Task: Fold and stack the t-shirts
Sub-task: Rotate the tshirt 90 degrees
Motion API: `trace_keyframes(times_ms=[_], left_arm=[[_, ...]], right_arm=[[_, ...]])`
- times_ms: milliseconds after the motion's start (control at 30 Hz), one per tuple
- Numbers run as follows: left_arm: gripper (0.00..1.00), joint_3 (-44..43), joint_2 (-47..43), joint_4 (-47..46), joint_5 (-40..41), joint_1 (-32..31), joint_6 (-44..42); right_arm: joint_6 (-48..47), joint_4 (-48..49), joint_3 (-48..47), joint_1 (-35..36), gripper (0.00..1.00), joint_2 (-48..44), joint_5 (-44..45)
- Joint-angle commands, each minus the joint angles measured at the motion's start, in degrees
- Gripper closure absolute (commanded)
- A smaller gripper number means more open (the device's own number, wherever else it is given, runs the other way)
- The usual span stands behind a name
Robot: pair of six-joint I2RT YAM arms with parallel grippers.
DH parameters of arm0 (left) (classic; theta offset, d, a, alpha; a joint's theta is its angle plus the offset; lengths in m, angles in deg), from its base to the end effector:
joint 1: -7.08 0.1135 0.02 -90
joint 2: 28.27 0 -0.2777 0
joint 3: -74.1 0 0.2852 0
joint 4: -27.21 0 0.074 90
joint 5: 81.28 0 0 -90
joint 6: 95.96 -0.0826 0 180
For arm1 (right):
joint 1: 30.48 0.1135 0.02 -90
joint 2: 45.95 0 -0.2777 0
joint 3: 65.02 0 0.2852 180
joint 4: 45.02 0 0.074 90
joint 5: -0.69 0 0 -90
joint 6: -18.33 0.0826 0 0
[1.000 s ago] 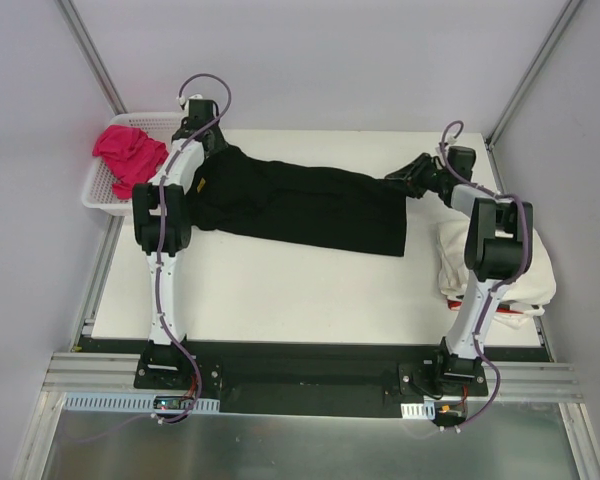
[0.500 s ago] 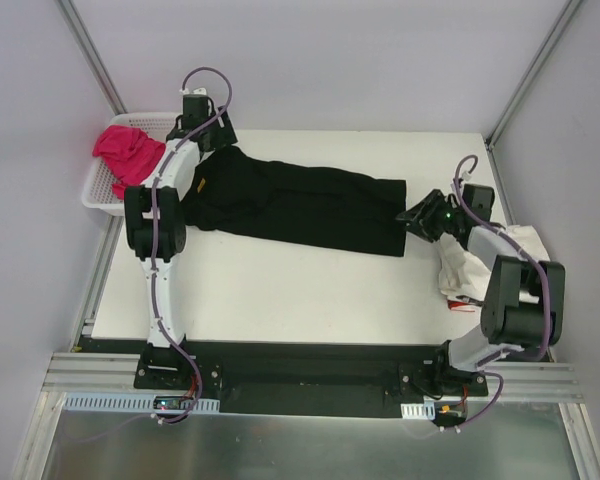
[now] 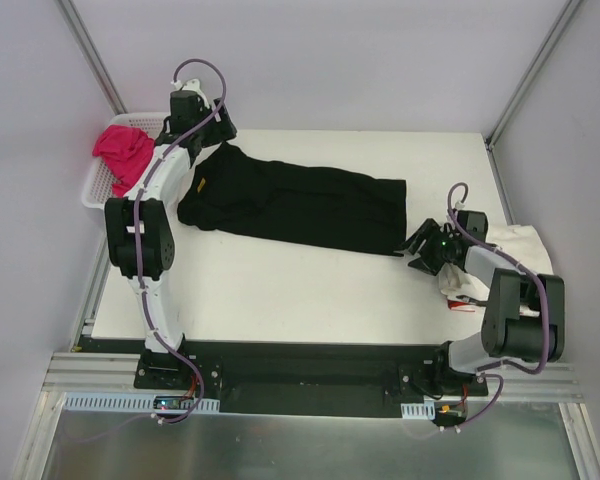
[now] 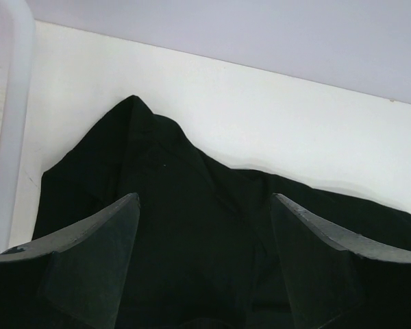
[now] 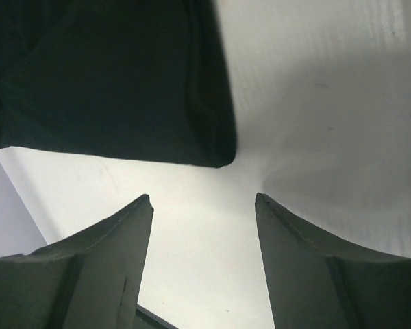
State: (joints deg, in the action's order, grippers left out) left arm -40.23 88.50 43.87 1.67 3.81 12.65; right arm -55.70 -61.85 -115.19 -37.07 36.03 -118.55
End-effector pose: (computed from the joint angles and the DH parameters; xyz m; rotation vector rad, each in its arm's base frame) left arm 0.5759 -0.0431 0.2983 -0.1726 1.9115 -0.3750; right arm 0.3227 0.0033 0.1285 0.2355 2.3778 0.6916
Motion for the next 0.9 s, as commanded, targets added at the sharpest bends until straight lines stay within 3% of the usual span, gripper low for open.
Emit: trace_keyframes(times_ms=[0,567,667,867], left_arm=[[0.24,1.73,-4.36,-3.37,-2.27,0.19,0.02],[0.25,0.59,-3.13,-3.46,-2.62,0.45,-0.51],[0.25,0.59,-3.3,-3.46,-2.53,0.54,-0.59],[0.25,0.68,-3.48,-3.46,-2.09,0.81,-0.77]], right_arm=[[0.46,3.89,-1.97,0.0,0.36,4.68,0.67],[4.34,8.56,-8.39,5.27,0.44,14.18,5.94],[4.77,8.47,-8.04,6.5,0.53,14.27,7.43],[6.0,9.35,-6.81,7.56,0.88,12.78,8.31]])
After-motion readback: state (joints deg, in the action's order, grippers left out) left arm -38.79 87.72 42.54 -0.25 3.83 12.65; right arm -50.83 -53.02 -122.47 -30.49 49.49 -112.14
